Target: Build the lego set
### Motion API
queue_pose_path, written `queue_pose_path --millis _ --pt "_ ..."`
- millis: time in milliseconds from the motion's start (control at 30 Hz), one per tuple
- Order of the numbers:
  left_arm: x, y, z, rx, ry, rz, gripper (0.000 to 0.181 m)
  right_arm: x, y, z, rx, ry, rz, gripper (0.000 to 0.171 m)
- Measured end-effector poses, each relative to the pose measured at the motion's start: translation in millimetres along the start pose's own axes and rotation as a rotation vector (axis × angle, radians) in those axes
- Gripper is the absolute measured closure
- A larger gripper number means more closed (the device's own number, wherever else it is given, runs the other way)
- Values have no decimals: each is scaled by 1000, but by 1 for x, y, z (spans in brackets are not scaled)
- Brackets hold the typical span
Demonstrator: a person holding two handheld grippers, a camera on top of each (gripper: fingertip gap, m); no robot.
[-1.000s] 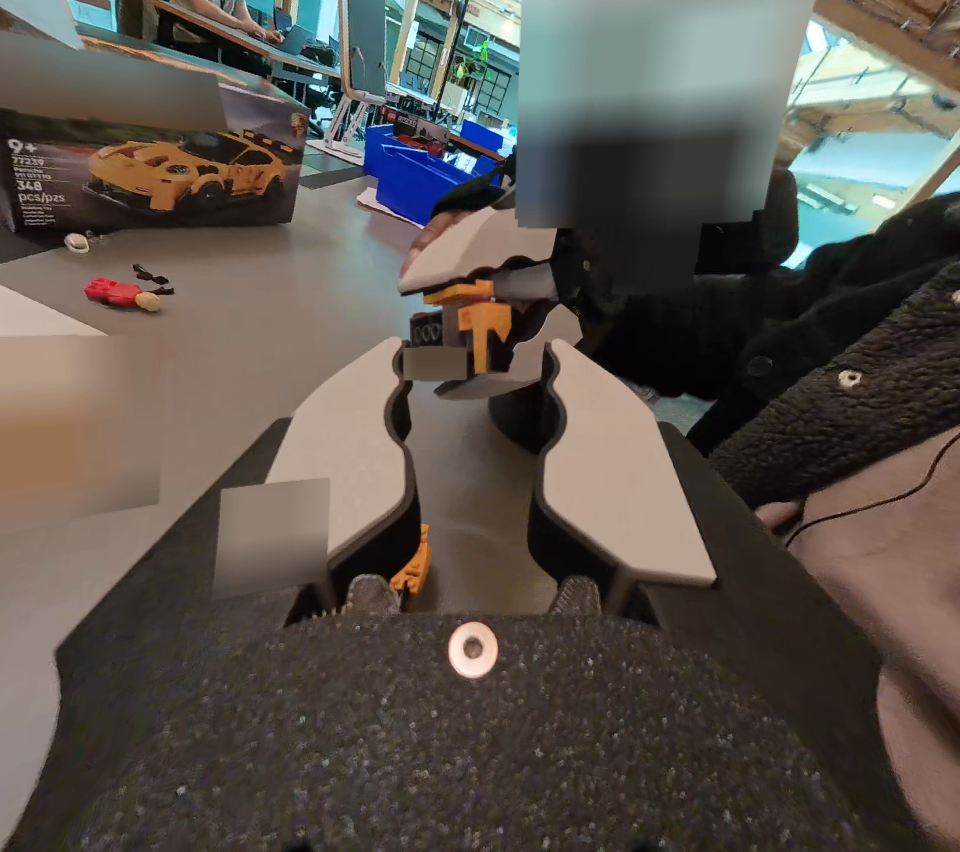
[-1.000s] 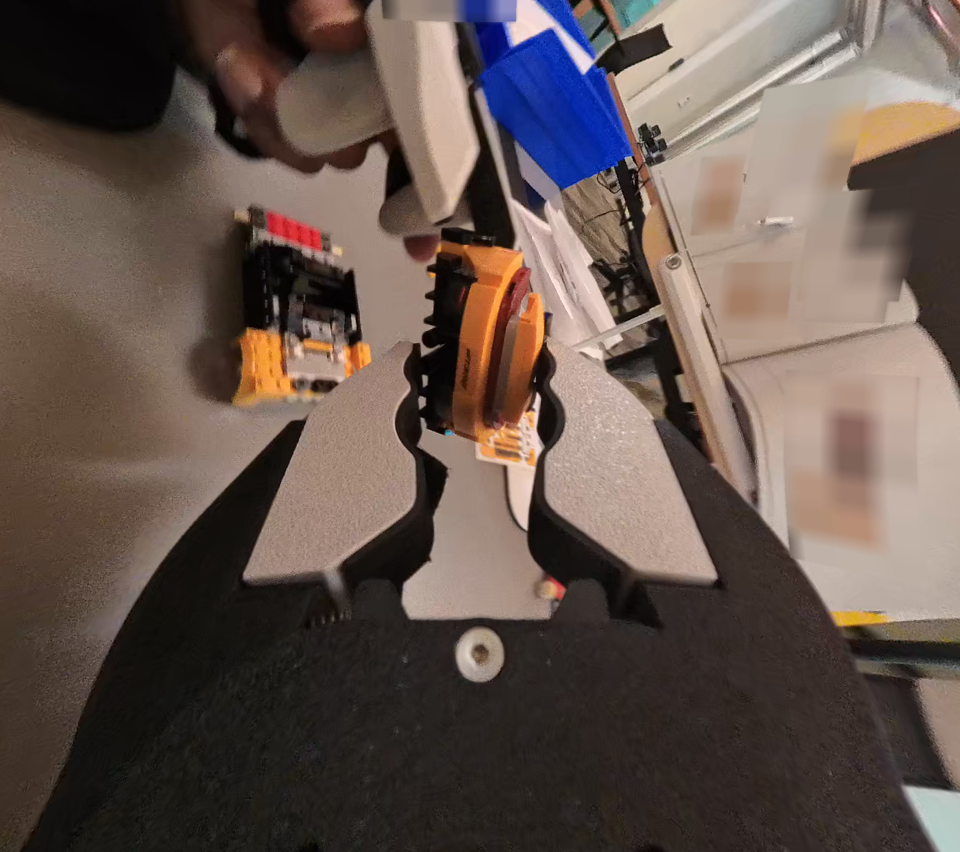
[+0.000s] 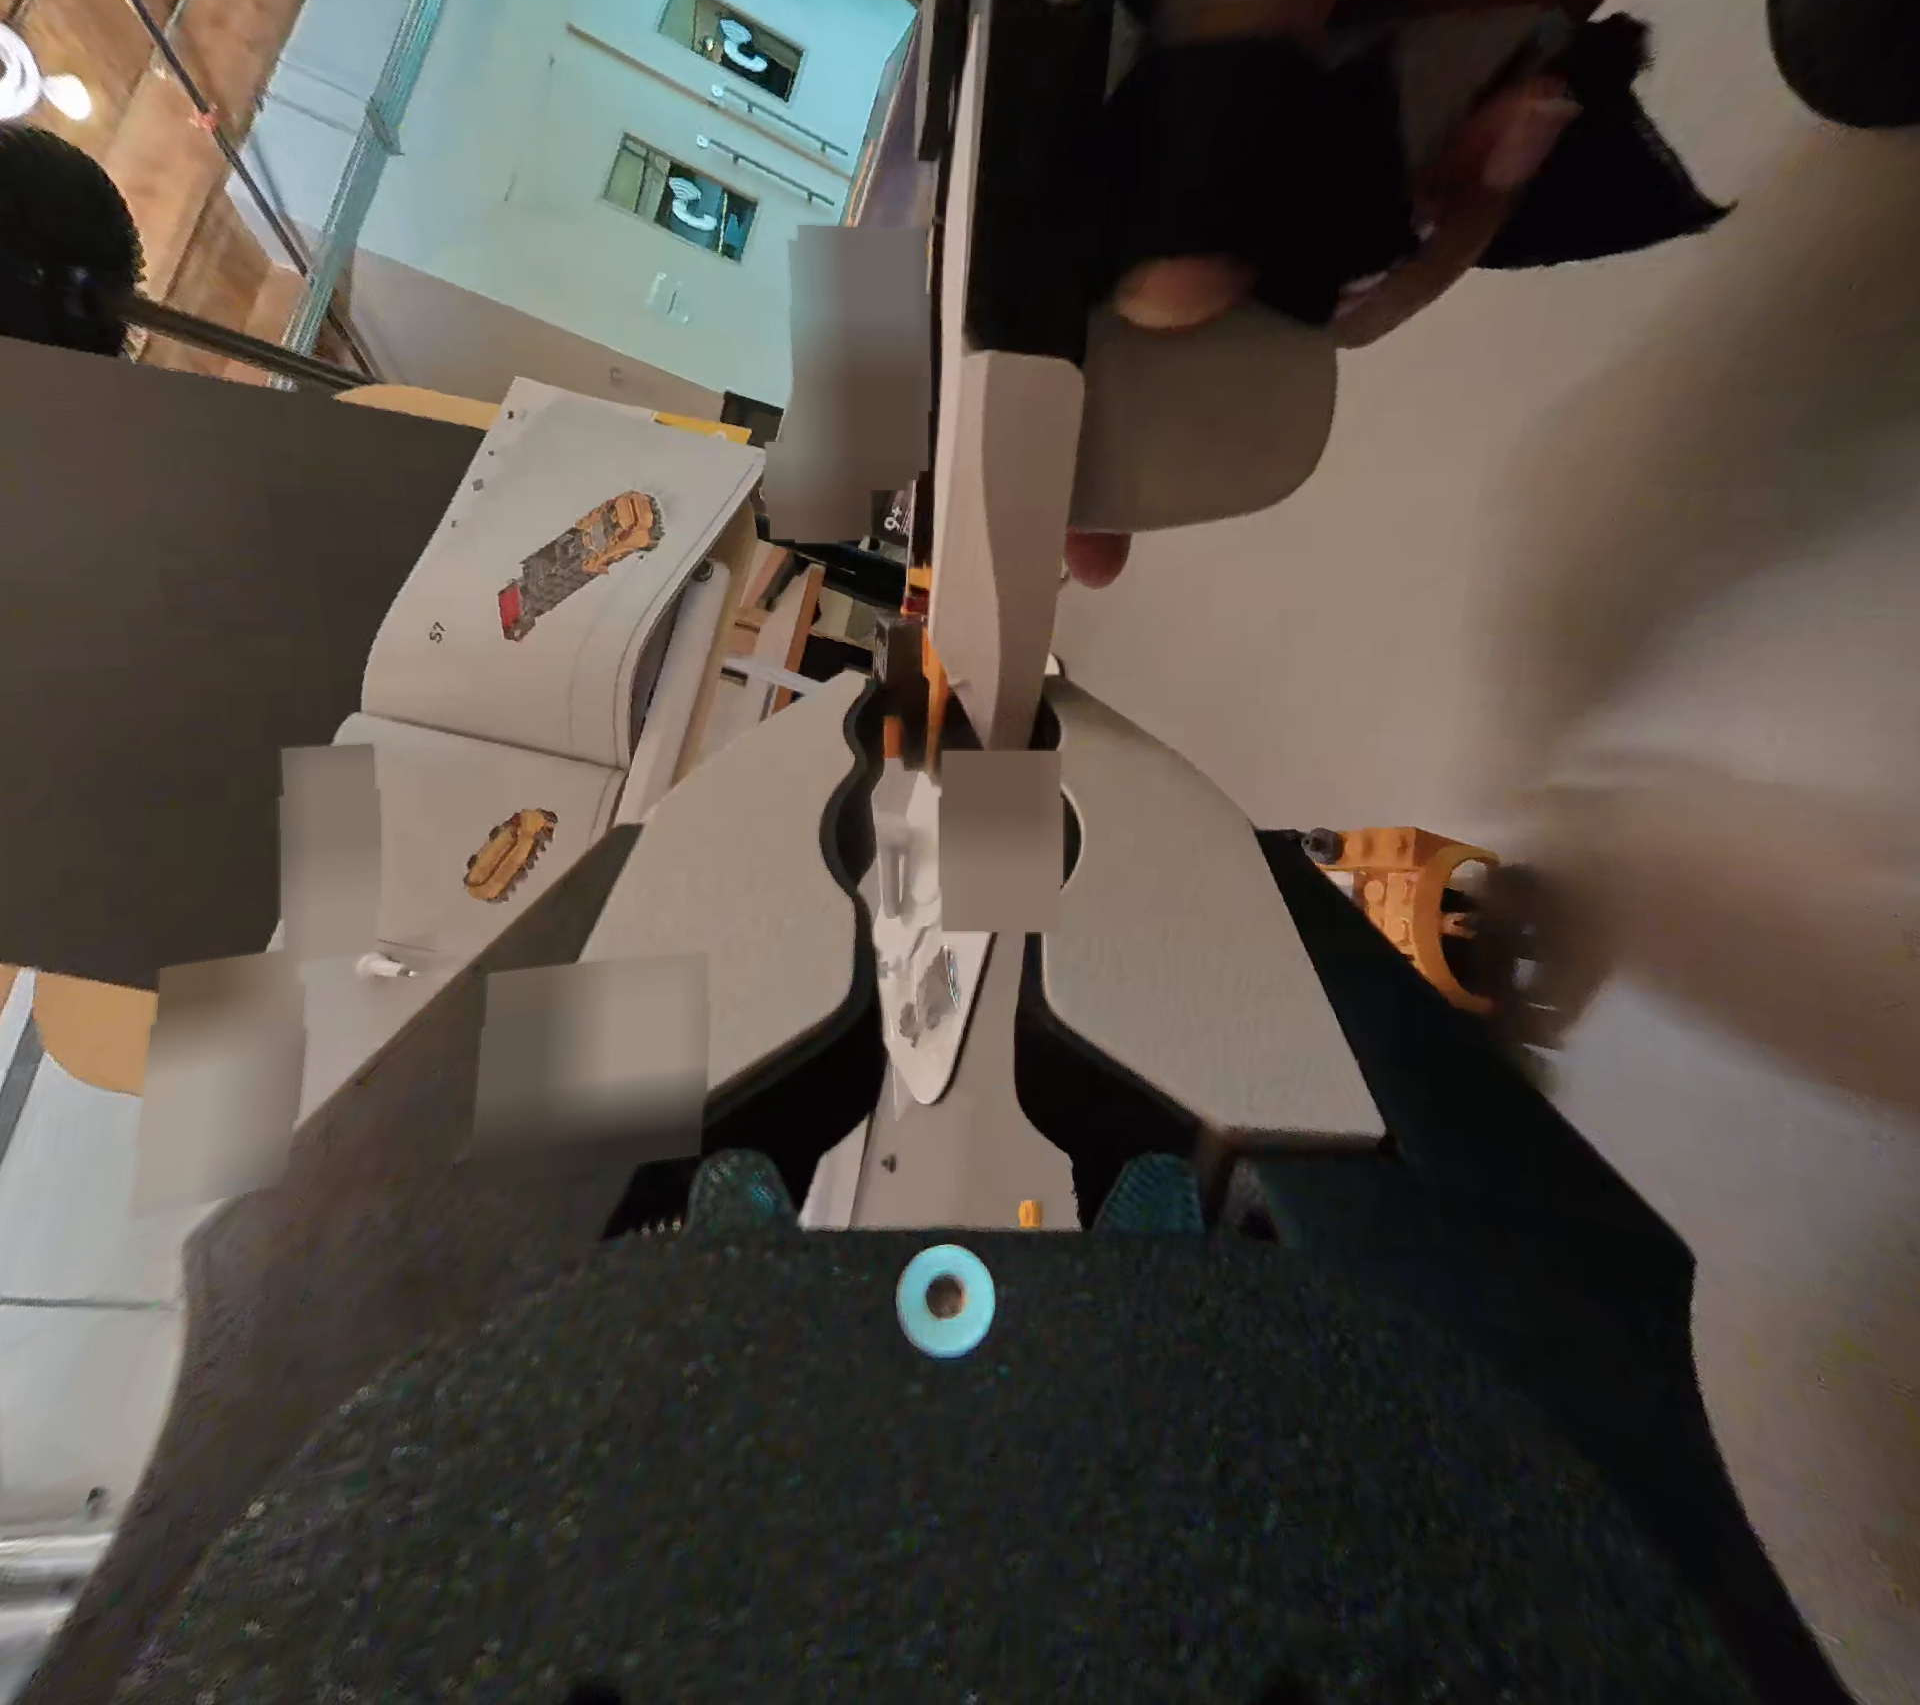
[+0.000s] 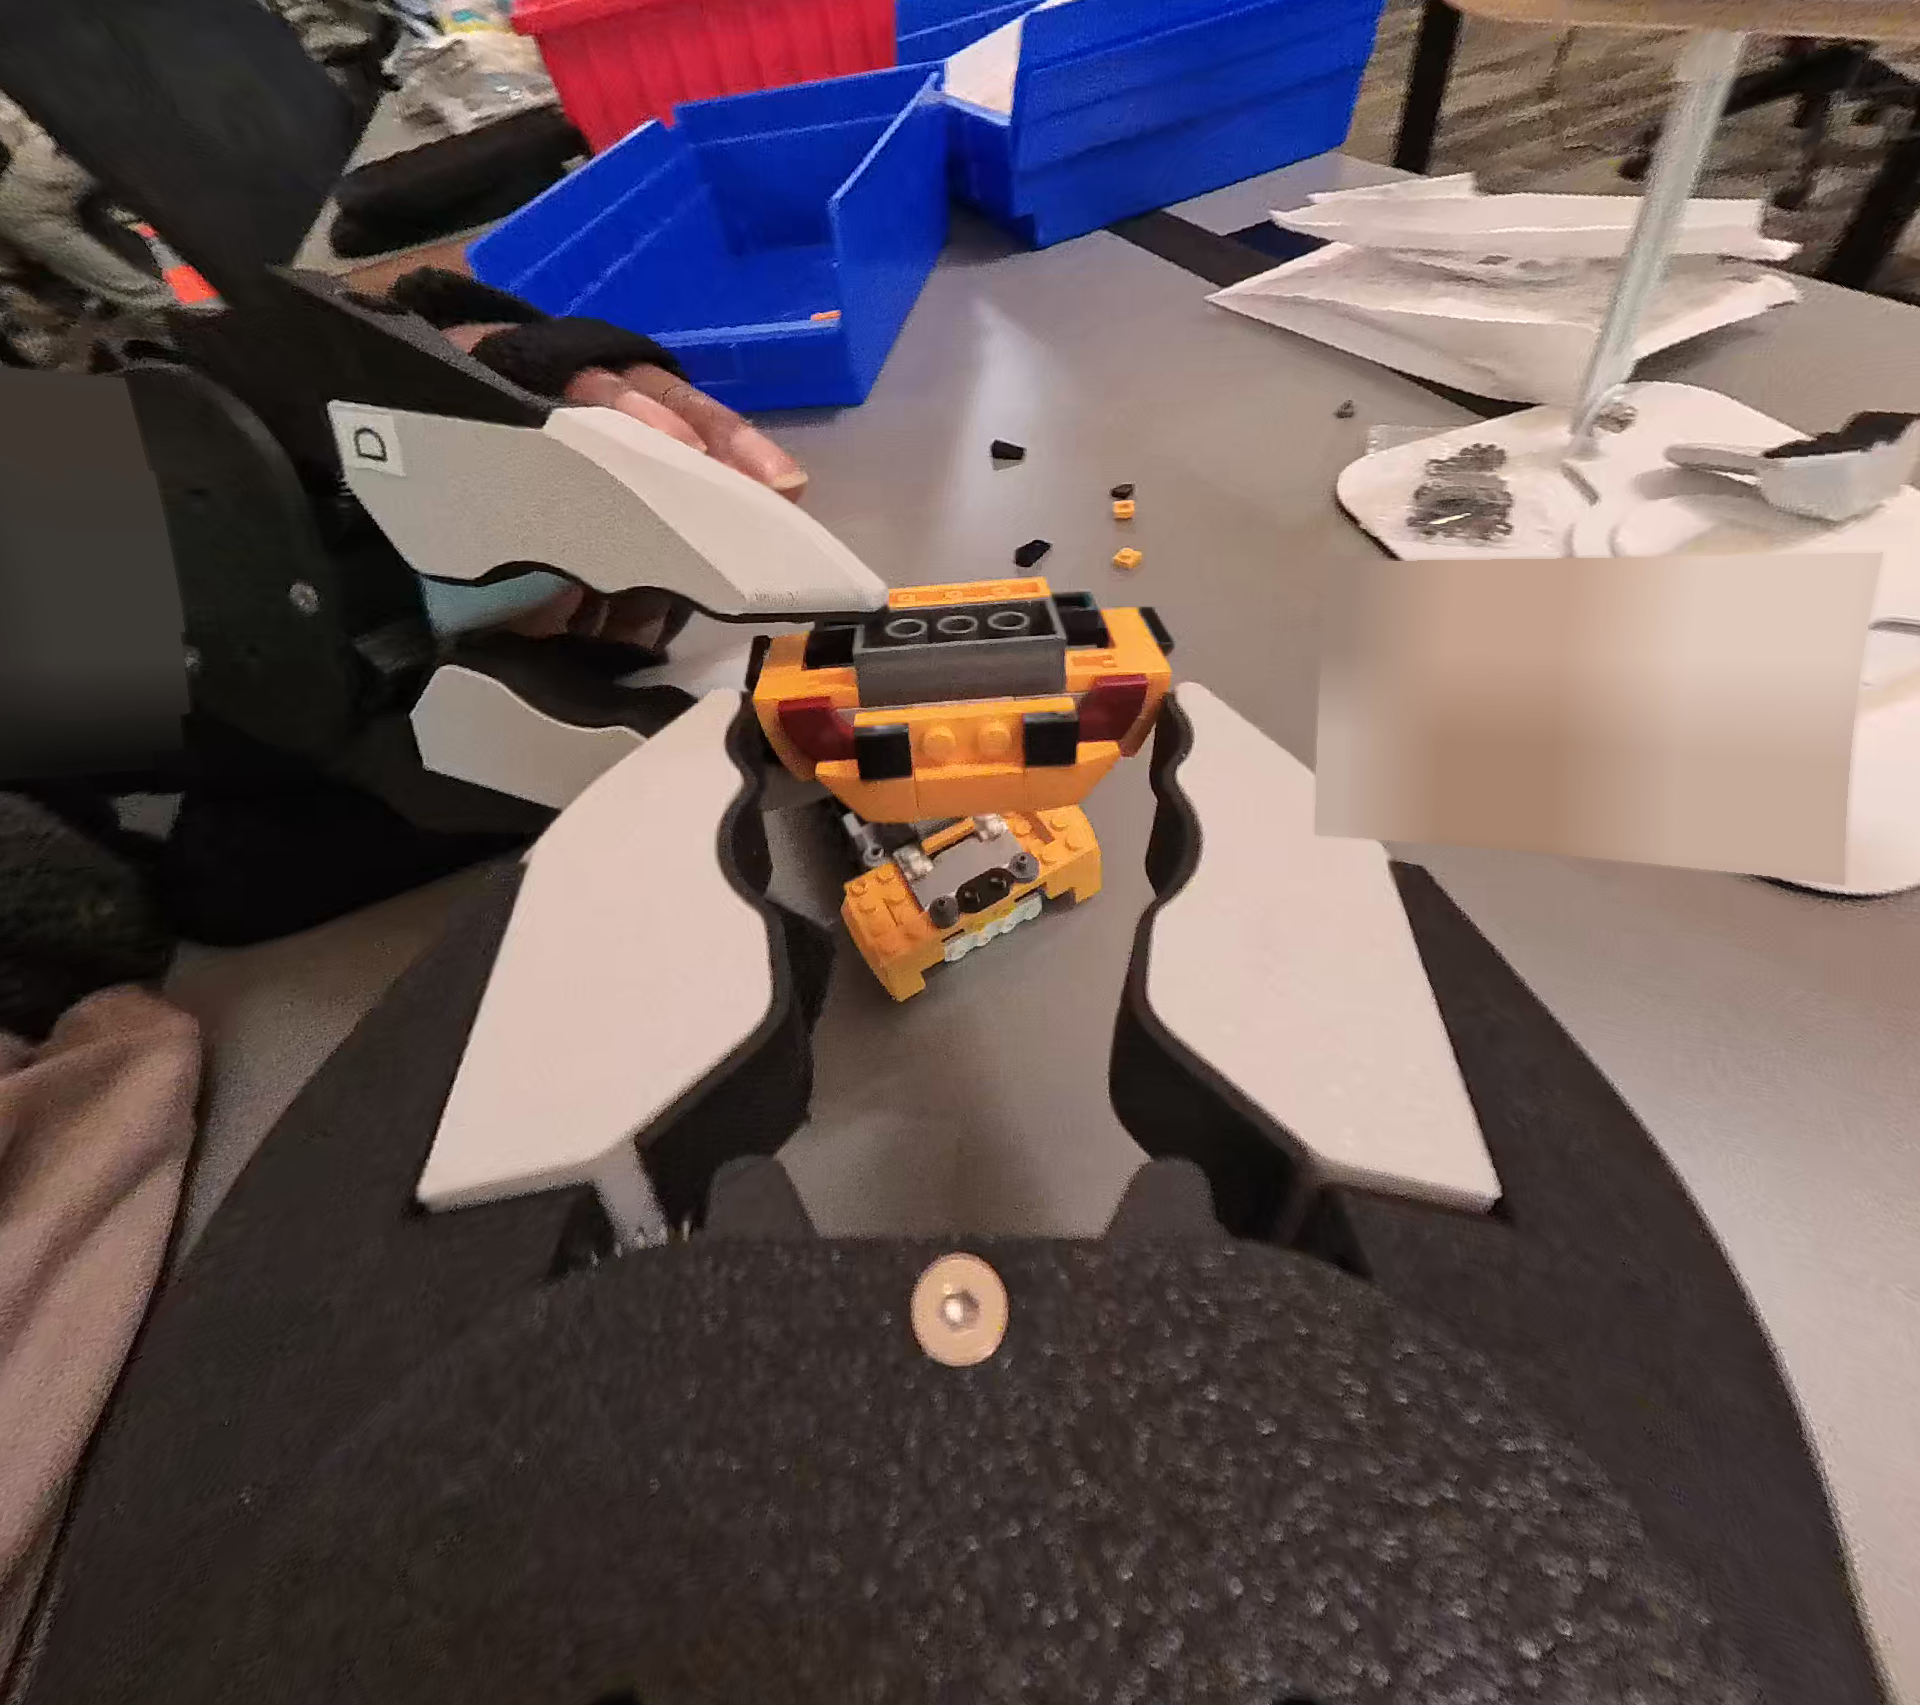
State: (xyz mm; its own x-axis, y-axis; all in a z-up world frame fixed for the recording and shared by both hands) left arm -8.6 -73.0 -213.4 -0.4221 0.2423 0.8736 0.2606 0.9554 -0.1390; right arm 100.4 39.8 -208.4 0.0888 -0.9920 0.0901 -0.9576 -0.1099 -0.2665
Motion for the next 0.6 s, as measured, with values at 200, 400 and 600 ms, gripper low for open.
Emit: queue_pose_path --millis 200,400,600 --pt "2 3 10 -34 -147 180 141 -19 -3 14 39 -121 -118 100" --pt "33 5 62 42 -745 531 130 -37 -4 39 293 -240 -183 100" --pt "19 8 101 208 -902 783 109 -26 15 52 443 -334 -211 100"
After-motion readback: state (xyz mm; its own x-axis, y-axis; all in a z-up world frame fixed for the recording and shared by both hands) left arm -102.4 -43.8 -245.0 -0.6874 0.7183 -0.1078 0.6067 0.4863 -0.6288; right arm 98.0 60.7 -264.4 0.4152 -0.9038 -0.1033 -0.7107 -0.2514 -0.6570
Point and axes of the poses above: each gripper's, where its closed fingertips meet, y out along the fingers, z out of its underside, x = y × z across the jaws, the point moved 10 cm from there along -y, back along the fingers, and after that the axes turned 4 degrees about -y, right-handed, at the moved point
